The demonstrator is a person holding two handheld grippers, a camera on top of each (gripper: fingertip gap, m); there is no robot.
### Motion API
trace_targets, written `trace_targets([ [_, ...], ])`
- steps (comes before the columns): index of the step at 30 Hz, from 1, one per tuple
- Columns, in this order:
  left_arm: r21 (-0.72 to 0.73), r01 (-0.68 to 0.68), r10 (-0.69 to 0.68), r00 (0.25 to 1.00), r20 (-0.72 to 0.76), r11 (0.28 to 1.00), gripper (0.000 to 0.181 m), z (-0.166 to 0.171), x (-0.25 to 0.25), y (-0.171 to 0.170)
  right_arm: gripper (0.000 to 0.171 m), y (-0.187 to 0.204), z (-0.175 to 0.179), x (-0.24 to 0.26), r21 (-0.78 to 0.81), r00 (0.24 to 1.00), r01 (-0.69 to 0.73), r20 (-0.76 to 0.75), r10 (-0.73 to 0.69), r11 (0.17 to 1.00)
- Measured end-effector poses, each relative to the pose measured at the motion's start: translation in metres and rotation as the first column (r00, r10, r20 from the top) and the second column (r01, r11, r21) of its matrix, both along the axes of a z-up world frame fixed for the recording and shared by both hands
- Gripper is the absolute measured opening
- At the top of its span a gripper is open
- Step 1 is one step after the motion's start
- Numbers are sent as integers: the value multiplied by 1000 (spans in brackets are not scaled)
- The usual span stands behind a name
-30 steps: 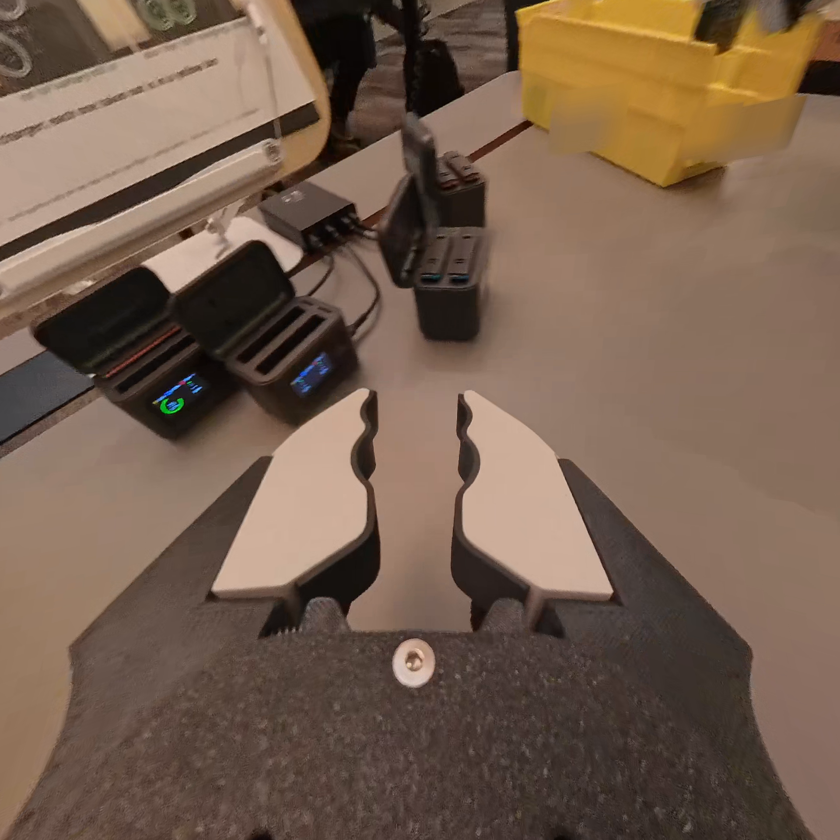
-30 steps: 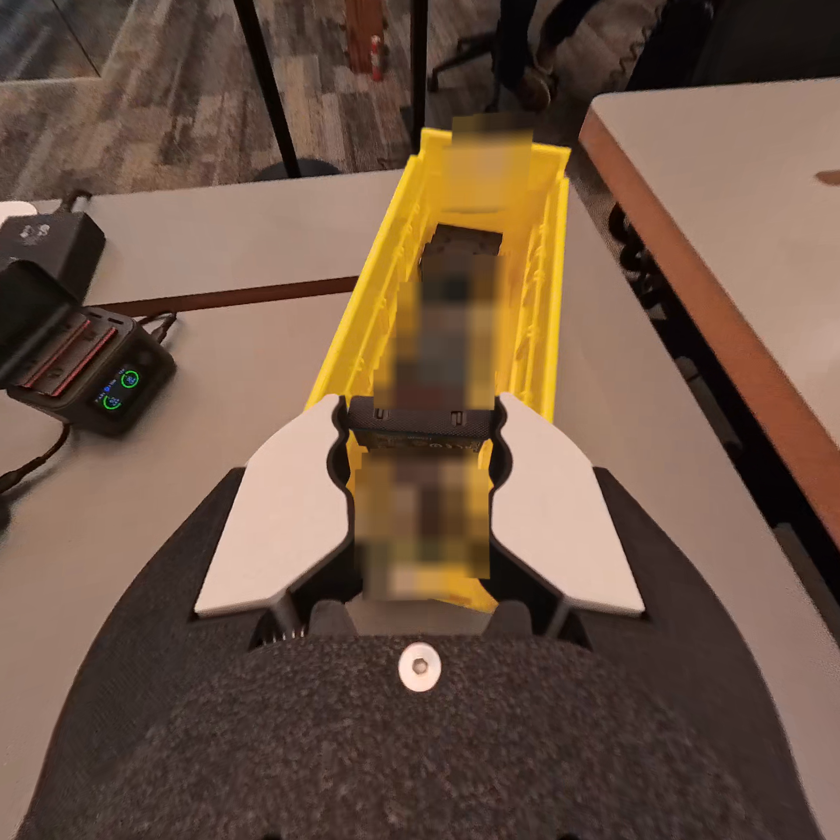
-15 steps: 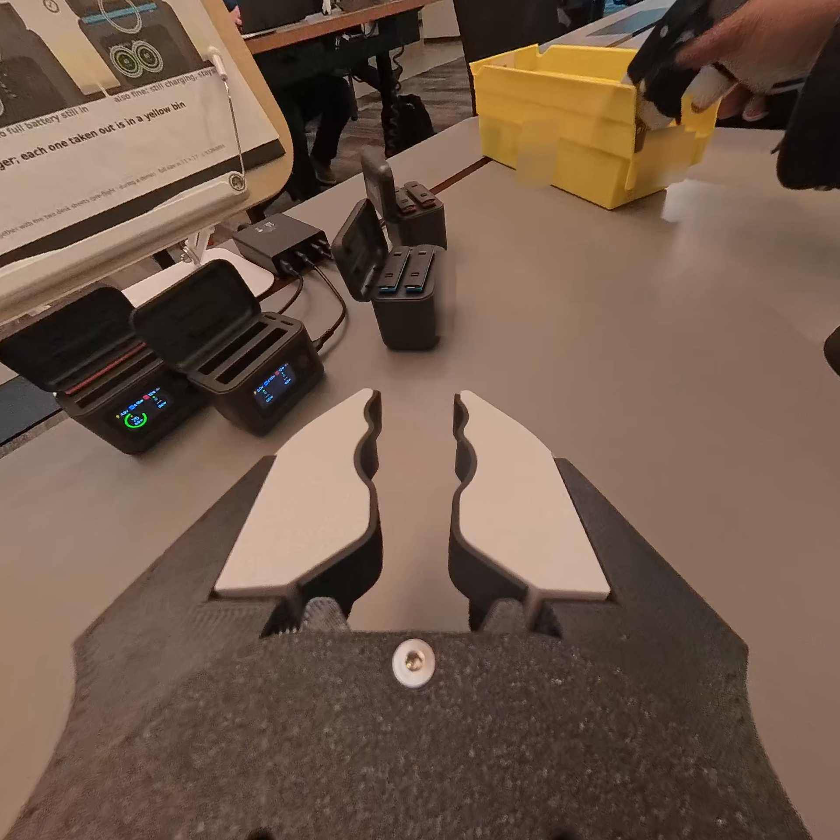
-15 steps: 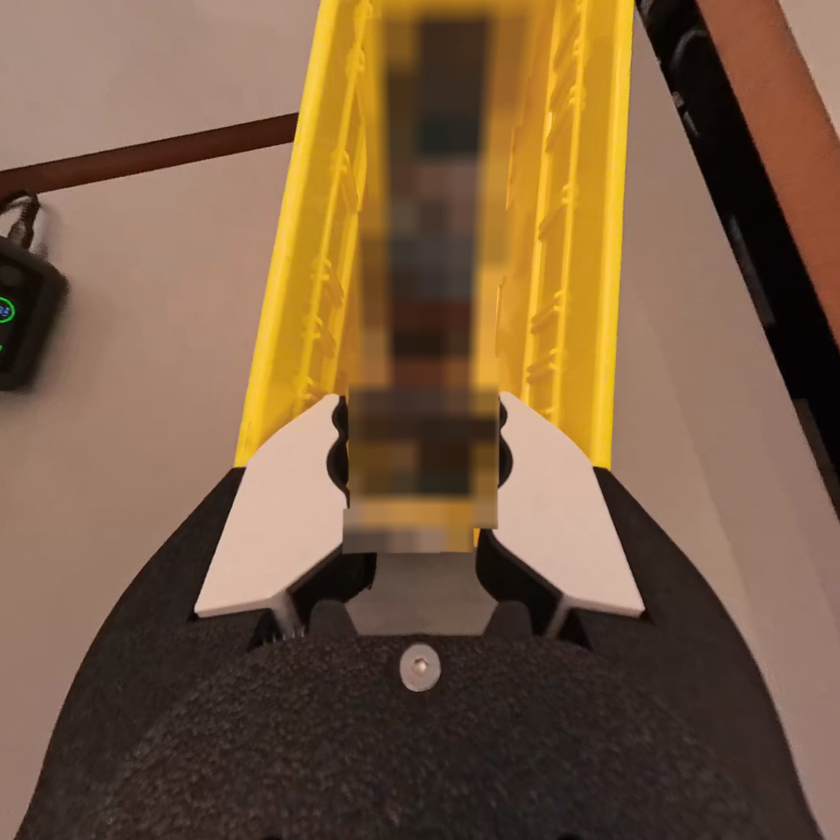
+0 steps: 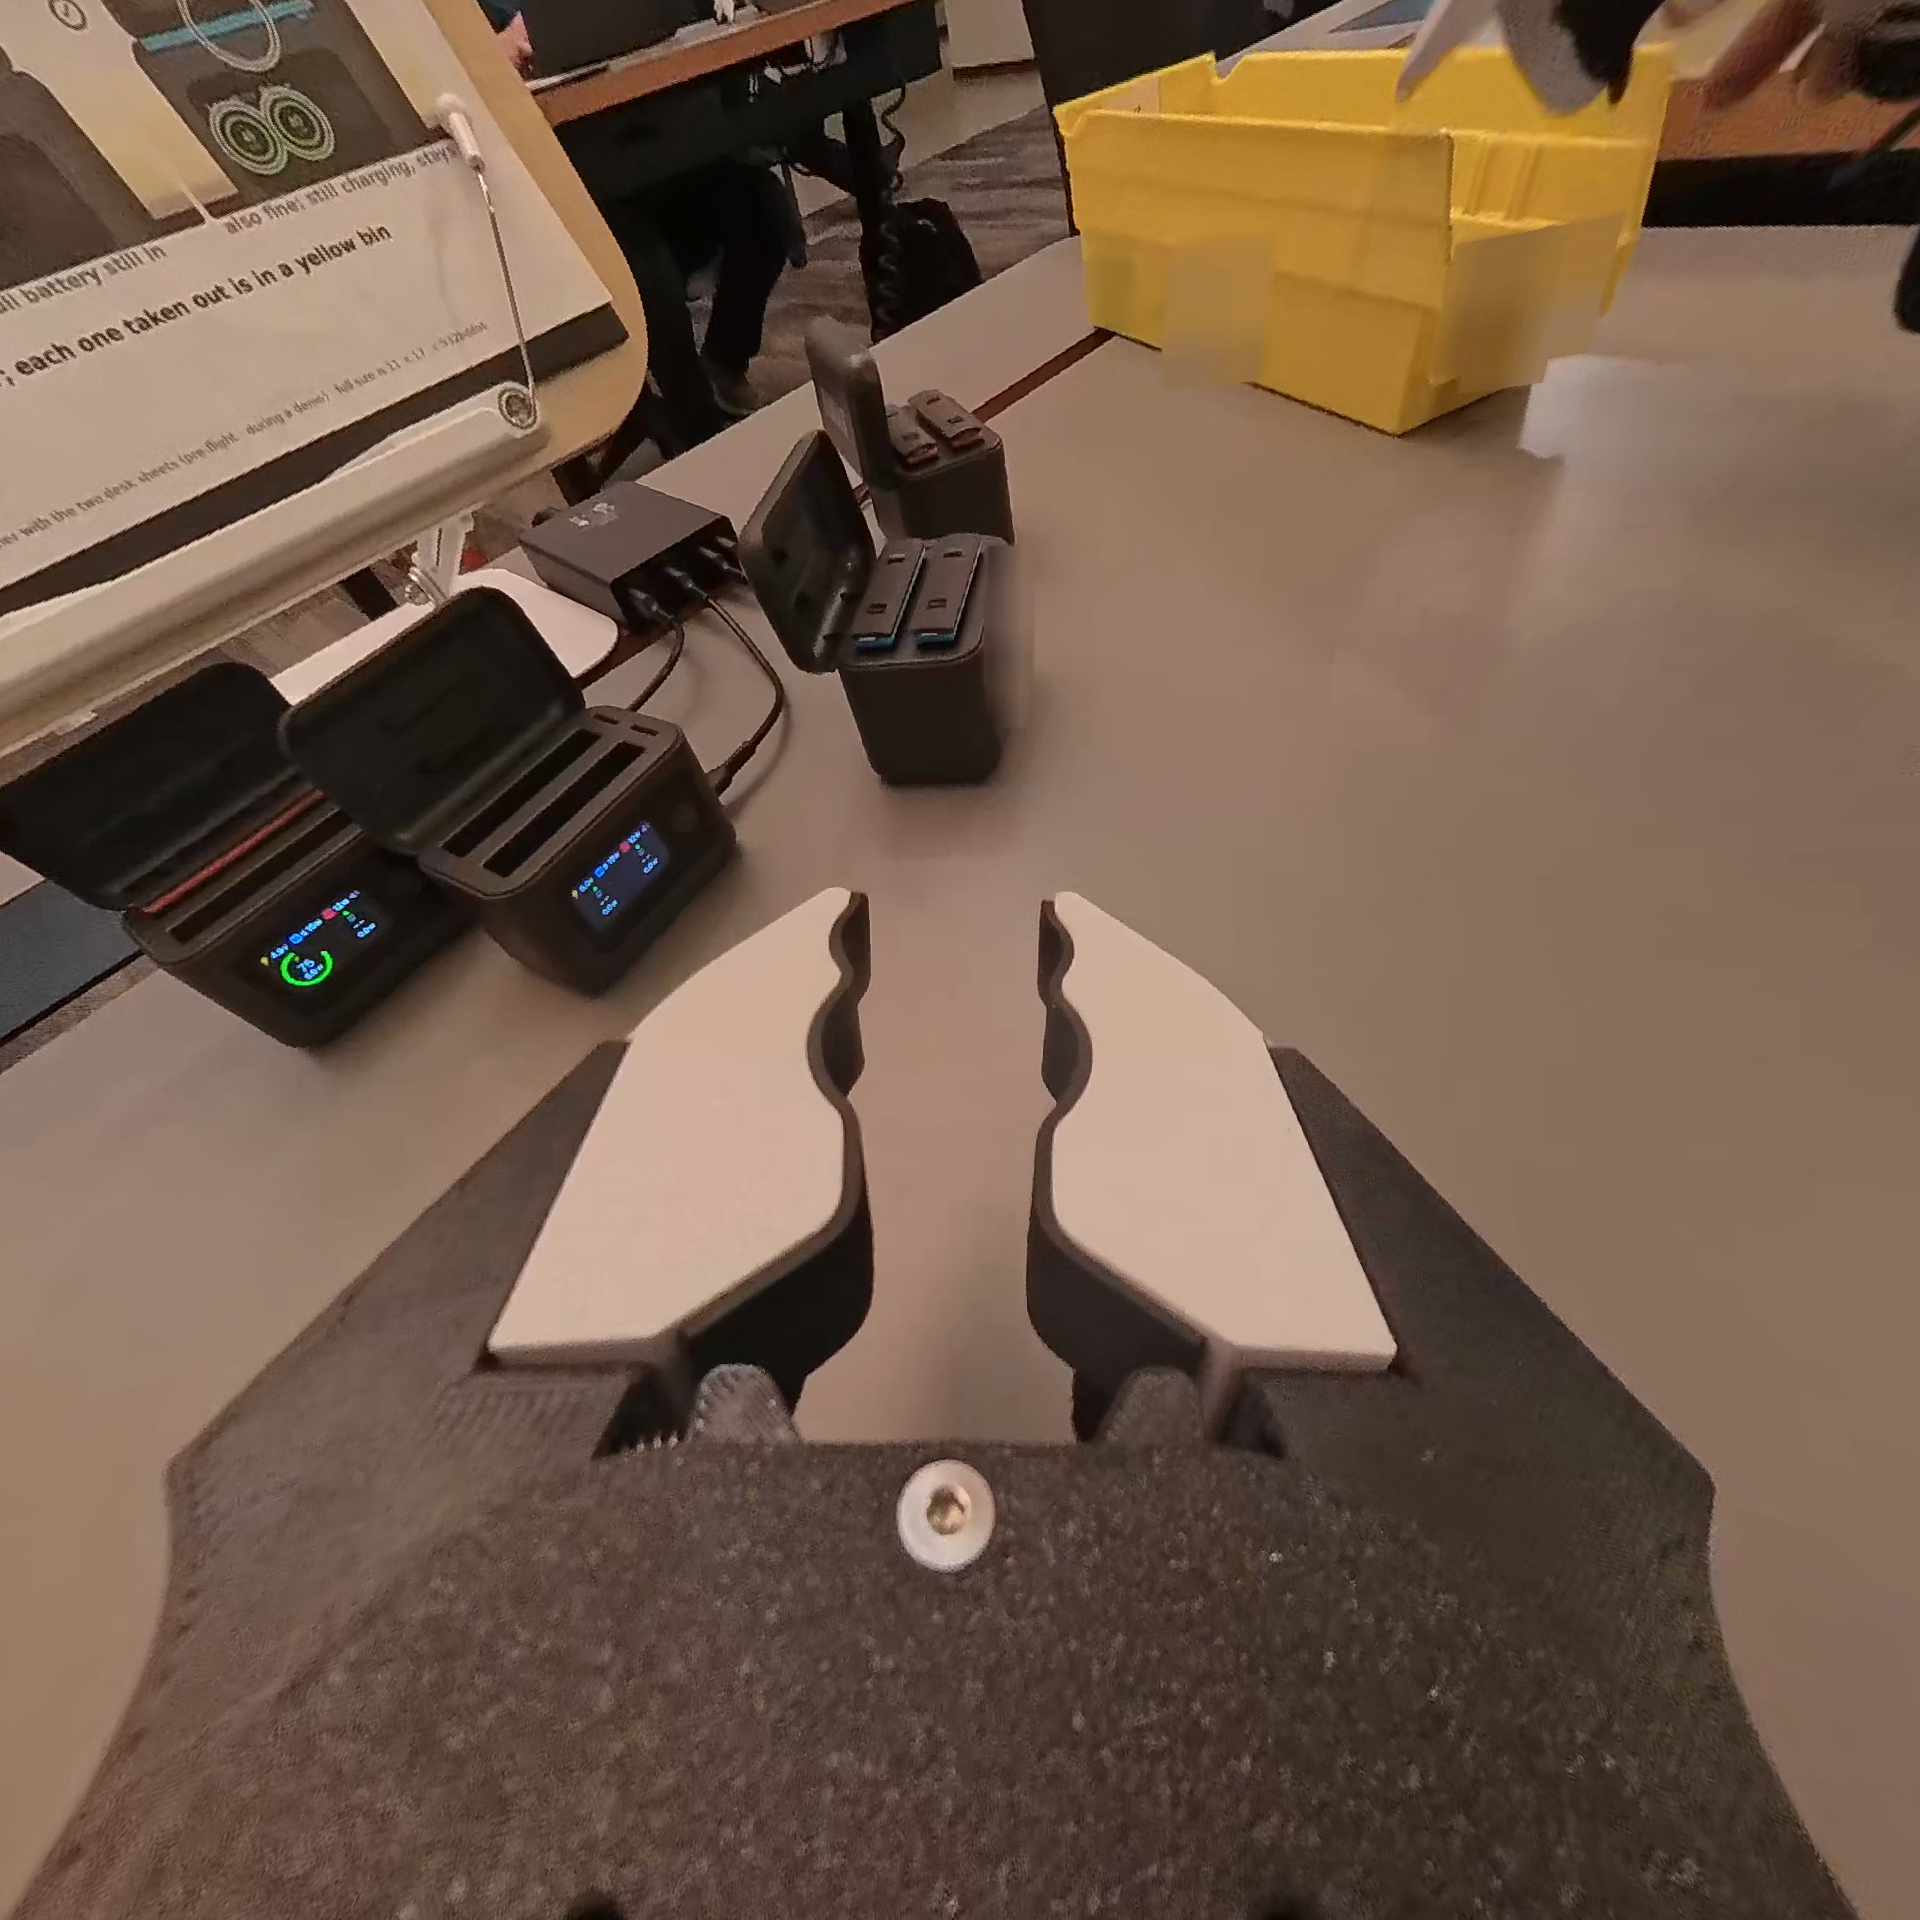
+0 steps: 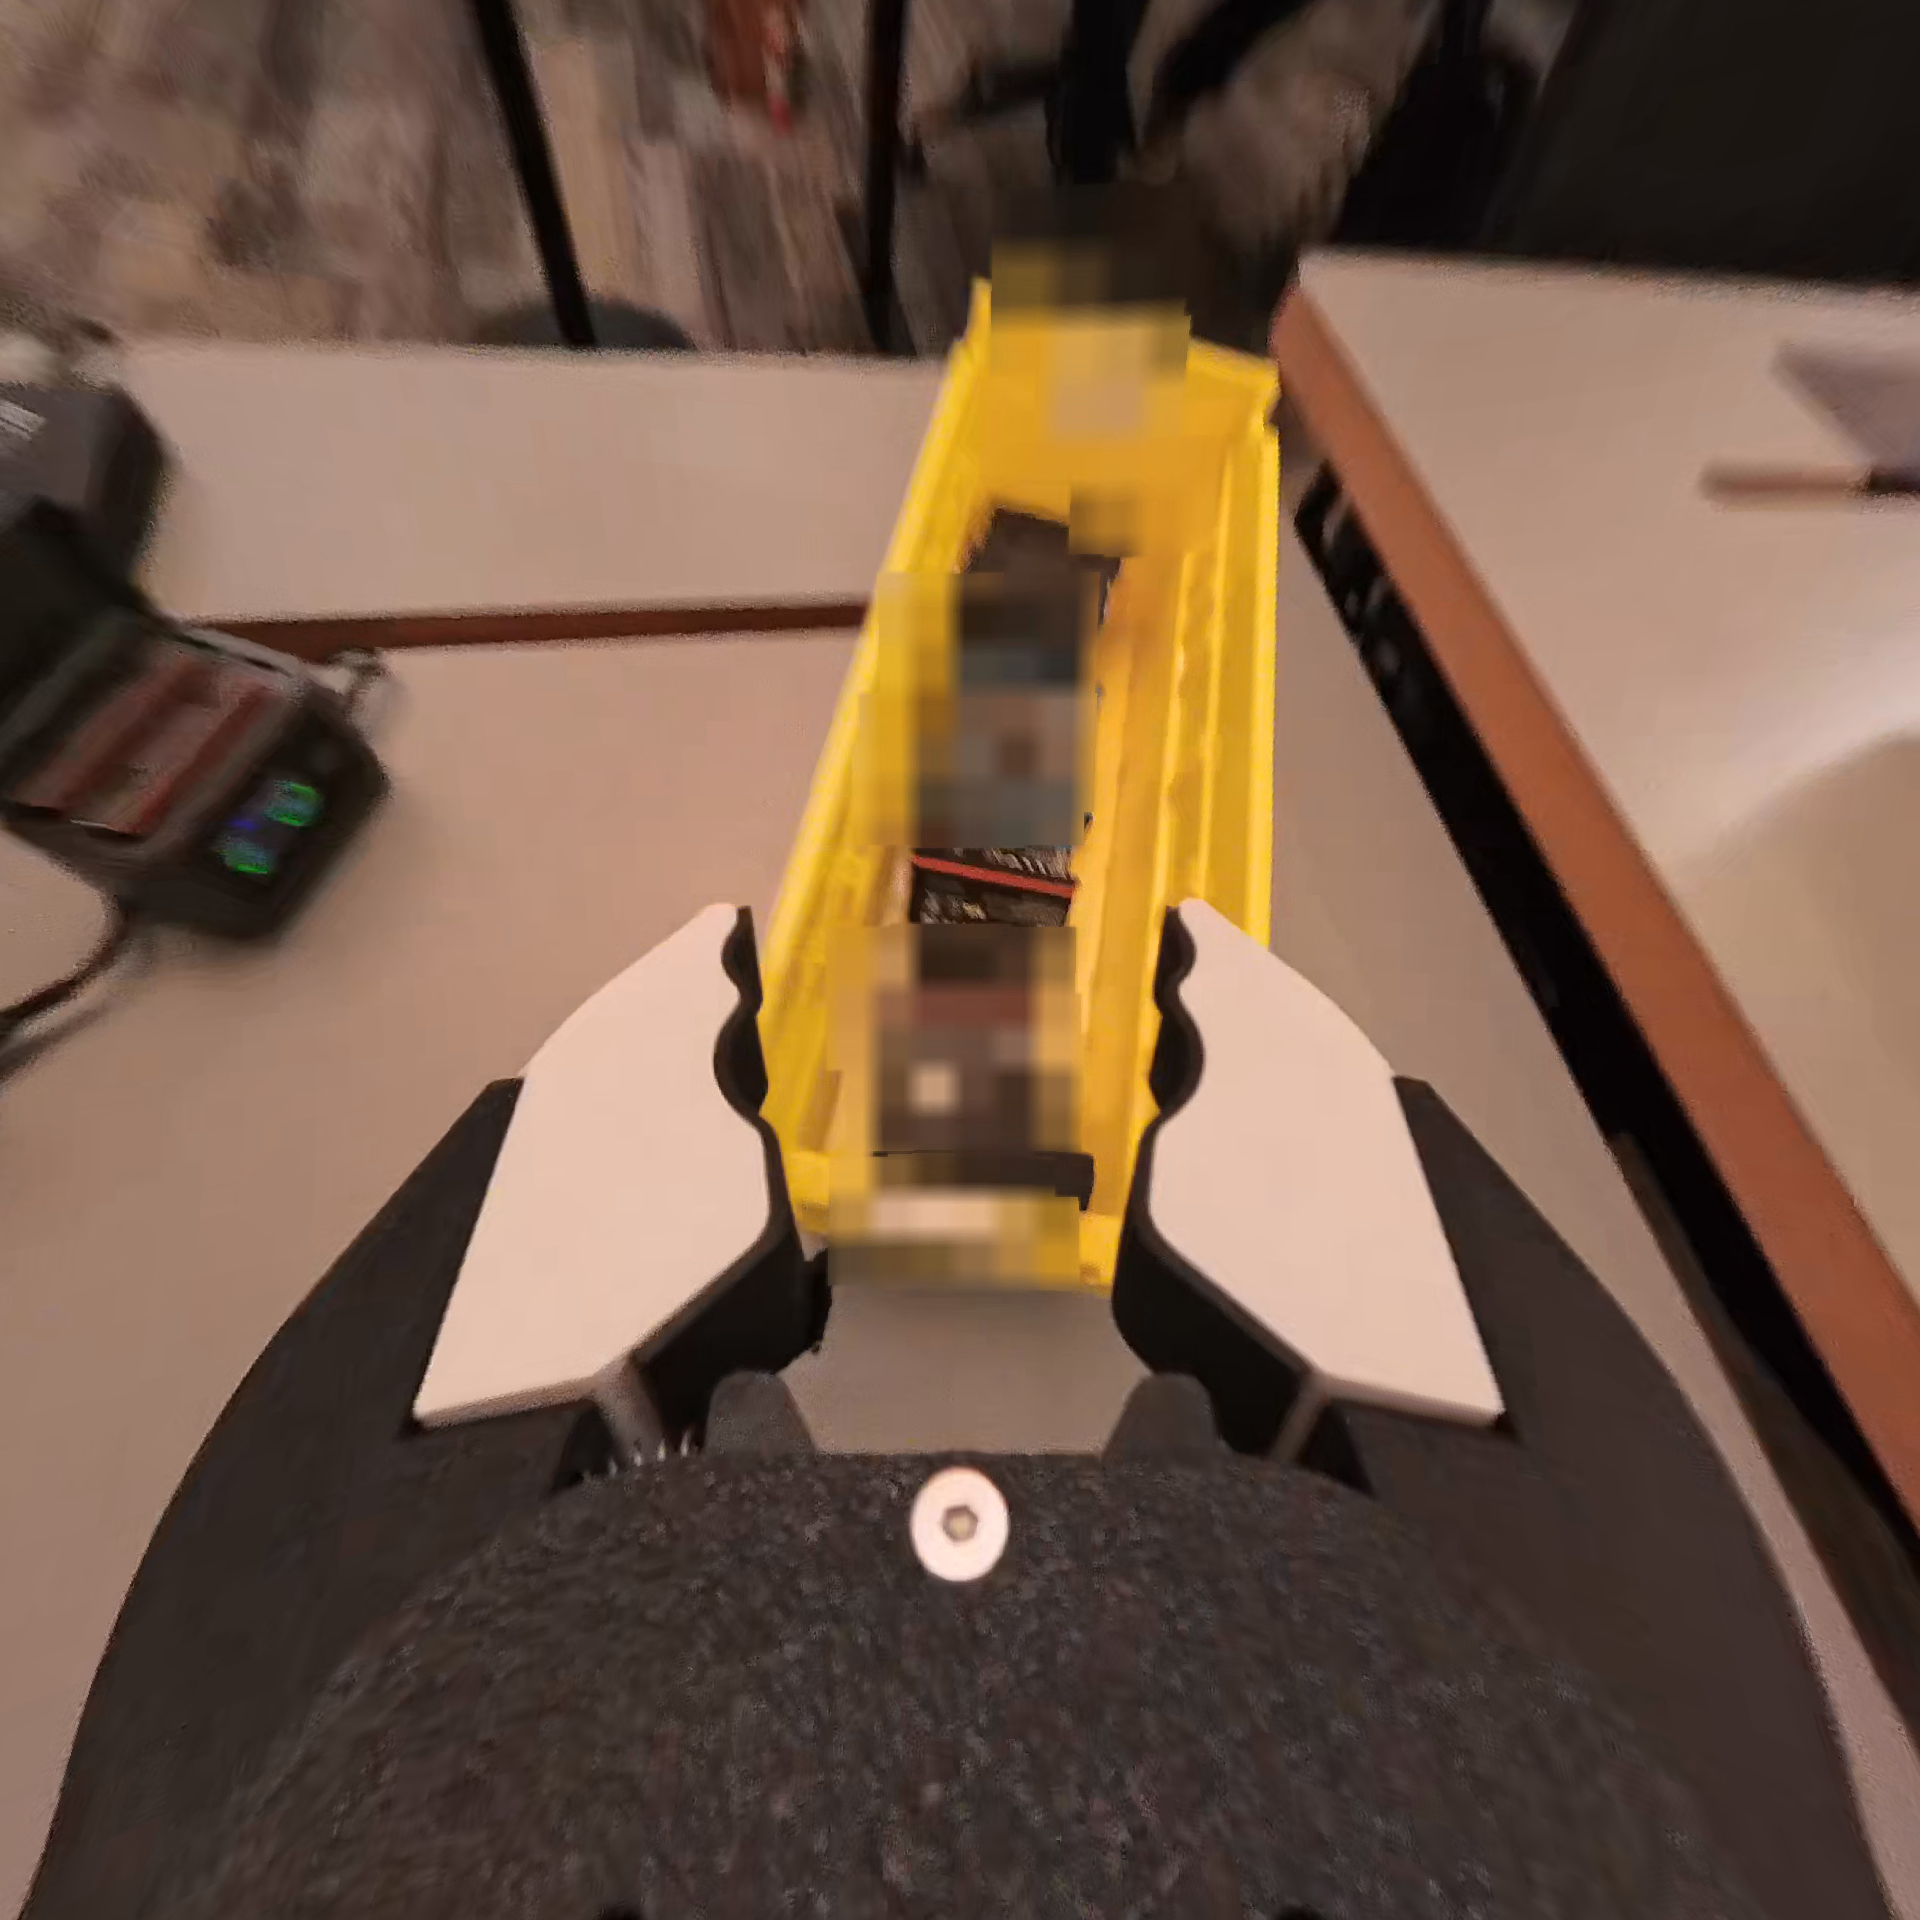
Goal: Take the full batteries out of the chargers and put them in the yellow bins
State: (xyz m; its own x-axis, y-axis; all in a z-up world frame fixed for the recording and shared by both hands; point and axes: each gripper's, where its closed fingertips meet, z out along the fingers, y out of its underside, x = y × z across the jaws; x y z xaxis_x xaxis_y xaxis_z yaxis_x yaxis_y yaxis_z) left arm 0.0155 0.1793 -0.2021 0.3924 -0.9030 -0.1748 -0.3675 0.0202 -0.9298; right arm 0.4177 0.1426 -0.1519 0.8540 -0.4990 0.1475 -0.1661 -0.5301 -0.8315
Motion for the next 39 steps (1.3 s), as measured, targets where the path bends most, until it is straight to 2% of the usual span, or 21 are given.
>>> trace_targets([
  [3, -10, -6, 6, 1000, -14, 1000, 31, -6, 0, 2, 63, 6, 38, -50, 163, 981, -184, 87, 171, 969],
  [5, -14, -10, 9, 1000, -22, 1000, 31, -9, 0, 3, 55, 6, 47, -98, 240, 946, -323, 89, 311, 915],
  [8, -9, -10, 10, 1000, -27, 1000, 30, -11, 0, 4, 45, -1, 32, -158, 263, 883, -462, 44, 468, 847],
  [12, 3, -12, 12, 1000, -27, 1000, 29, -11, 1, 4, 27, -11, -11, -205, 187, 832, -541, -26, 555, 820],
  [16, 10, -16, 16, 999, -27, 1000, 29, -12, 0, 6, 13, -15, -48, -230, 104, 806, -580, -73, 588, 808],
  [24, 27, -20, 21, 999, -44, 999, 28, -16, 0, 8, 0, -12, -90, -246, -13, 794, -604, -97, 600, 797],
  [39, 79, -18, 26, 994, -103, 997, 26, -24, 4, 5, 0, -11, -105, -254, -38, 783, -620, -93, 615, 784],
])
